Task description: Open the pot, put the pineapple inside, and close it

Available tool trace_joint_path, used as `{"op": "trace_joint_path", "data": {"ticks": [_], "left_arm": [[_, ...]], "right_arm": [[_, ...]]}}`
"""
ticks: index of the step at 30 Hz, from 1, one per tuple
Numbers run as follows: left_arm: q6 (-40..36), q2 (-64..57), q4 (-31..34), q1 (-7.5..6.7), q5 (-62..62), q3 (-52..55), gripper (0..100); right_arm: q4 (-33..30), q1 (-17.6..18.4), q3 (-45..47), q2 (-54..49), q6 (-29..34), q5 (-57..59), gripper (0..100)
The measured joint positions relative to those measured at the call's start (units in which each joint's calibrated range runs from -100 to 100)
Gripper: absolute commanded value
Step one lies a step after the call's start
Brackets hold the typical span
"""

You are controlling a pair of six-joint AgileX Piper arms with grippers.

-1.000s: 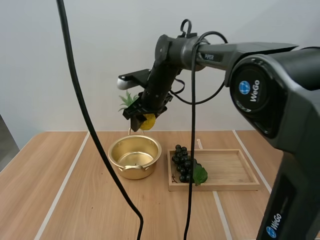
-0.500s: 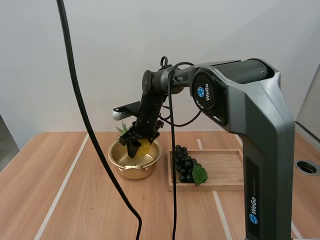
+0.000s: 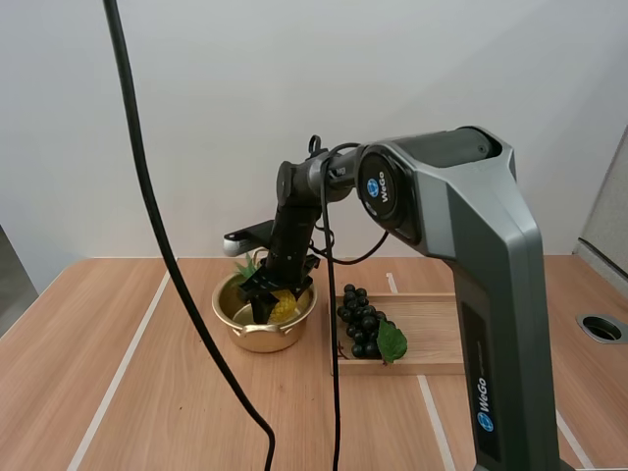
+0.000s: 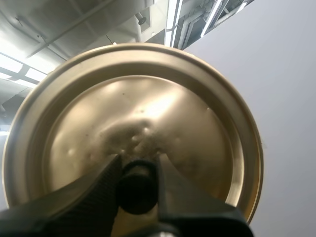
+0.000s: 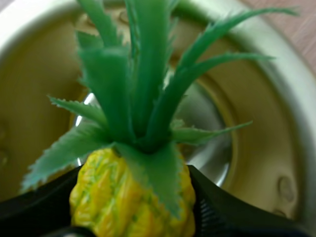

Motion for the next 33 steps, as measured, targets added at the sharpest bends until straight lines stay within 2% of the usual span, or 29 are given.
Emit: {"op": "trace_joint_path", "data": {"ticks": [13,28,29,30,33], "left_arm": [[0.1,0.6,2.1,0.00,3.6,0.0,0],[0.1,0.7,3.9,0.00,4.5,0.0,0],[0.1,0.7,4.0,0.00,4.5,0.0,0],[0.1,0.7,4.1,0.00,4.5,0.0,0],[0.1,0.7,4.2,0.00,4.5,0.0,0]], "right_arm": [[0.1,0.1,0.0,0.8,-0.5,5.9,0],[-1.5,0.3,0.0,0.8,0.0,6.5,0],[-1.5,0.3,0.0,0.8,0.0,6.5,2],[-1.7,0.3,0.0,0.8,0.0,6.5,11],[-1.7,0.3,0.0,0.8,0.0,6.5,52]]}}
